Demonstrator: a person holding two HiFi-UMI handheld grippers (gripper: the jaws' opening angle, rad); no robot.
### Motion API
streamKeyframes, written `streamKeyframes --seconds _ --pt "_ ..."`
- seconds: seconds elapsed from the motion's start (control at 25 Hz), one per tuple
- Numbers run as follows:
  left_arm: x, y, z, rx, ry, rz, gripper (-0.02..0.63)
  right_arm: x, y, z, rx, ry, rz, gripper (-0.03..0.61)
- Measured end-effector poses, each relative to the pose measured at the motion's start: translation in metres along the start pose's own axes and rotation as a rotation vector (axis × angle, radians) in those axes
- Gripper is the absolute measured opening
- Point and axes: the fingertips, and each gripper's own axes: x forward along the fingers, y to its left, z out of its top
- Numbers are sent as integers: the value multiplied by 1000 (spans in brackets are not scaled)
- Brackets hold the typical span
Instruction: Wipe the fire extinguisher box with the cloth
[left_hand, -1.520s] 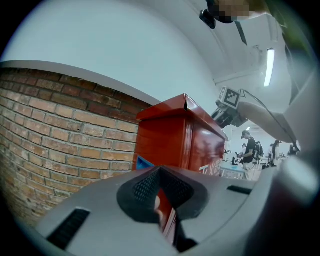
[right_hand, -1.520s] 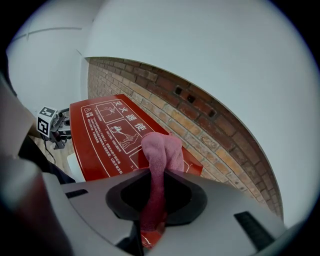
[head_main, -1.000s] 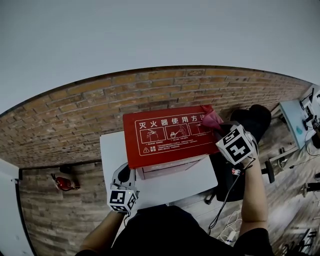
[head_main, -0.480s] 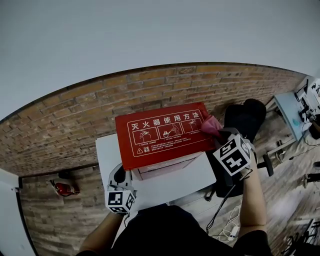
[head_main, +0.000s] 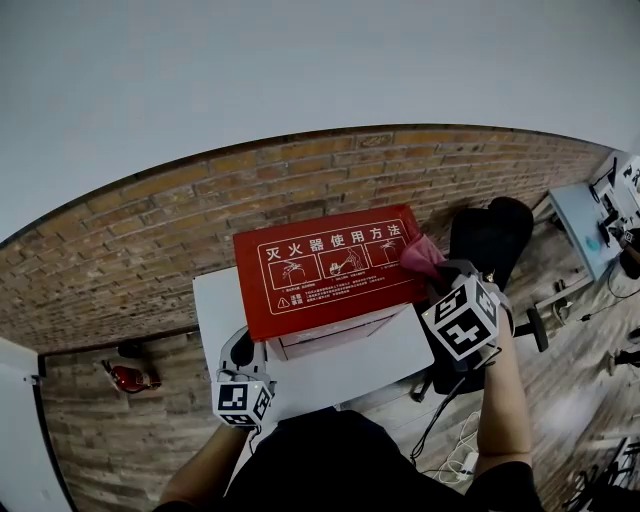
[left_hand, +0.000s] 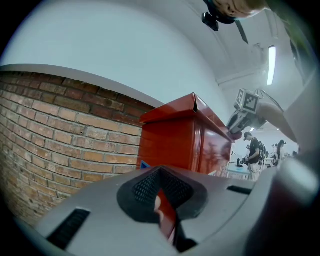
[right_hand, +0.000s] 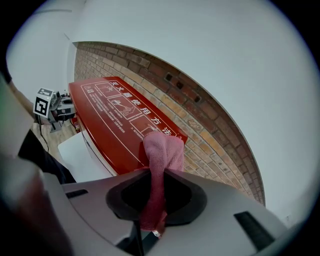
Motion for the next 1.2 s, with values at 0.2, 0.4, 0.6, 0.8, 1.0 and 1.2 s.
streamKeyframes --seconds 0.2,0.4,0.6,0.8,1.0,1.2 --pt "0 0 1 0 -10 -3 18 -5 24 16 -29 -29 26 72" --pt "0 0 2 4 -10 -11 18 -10 46 35 -64 -59 43 72" --pt "0 -1 2 4 -10 -15 18 -11 58 47 -90 -74 65 72" --pt "-1 -2 2 9 -11 -28 18 -13 70 58 -111 -92 86 72" --pt "-2 -3 3 10 -12 -37 18 -14 79 68 -128 -107 103 72" --pt "-3 -4 4 14 -15 -45 17 -16 88 78 -144 -130 118 72"
